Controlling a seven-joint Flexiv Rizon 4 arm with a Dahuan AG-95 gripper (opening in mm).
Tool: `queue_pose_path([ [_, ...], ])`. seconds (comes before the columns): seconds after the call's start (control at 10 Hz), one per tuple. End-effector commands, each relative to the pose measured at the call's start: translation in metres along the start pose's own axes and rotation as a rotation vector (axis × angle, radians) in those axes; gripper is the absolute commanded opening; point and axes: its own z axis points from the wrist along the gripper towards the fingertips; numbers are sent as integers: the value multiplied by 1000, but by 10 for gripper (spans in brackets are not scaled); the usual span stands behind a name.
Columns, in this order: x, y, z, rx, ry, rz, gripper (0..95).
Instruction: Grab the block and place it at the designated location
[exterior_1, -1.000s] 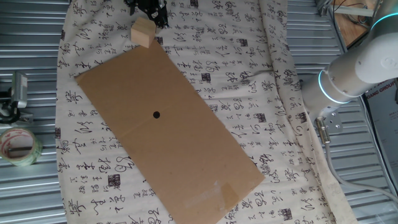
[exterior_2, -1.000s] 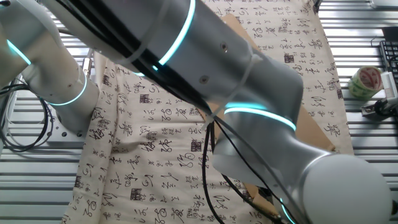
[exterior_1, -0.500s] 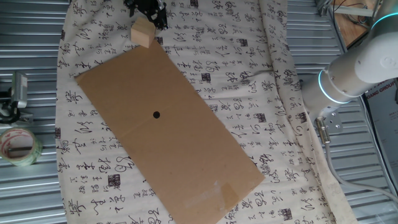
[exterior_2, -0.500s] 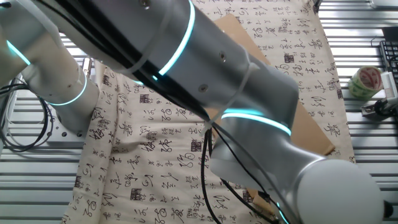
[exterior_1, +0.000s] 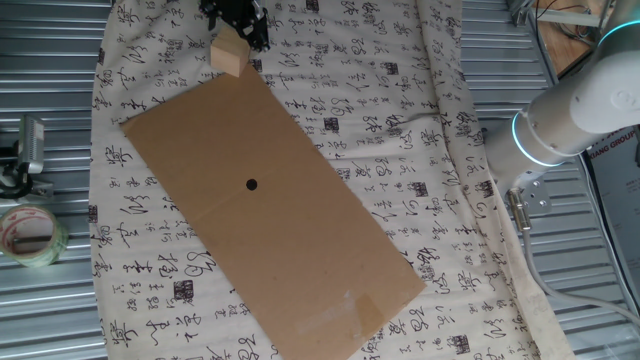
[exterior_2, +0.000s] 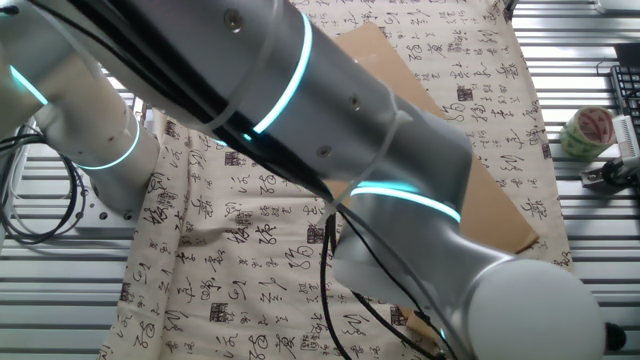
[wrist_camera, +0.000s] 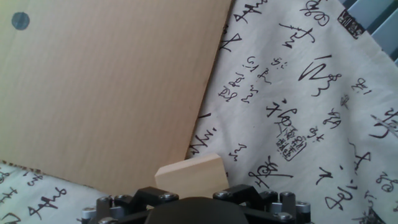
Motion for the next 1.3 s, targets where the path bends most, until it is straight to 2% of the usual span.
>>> queue_pose_path([
  [0.1, 0, -1, 1, 2, -4, 1, 950],
  [0.8, 0, -1, 11, 13, -17, -5, 950],
  [1.2, 0, -1, 15, 13, -3, -2, 950],
  [1.3, 0, -1, 15, 13, 3, -3, 760],
])
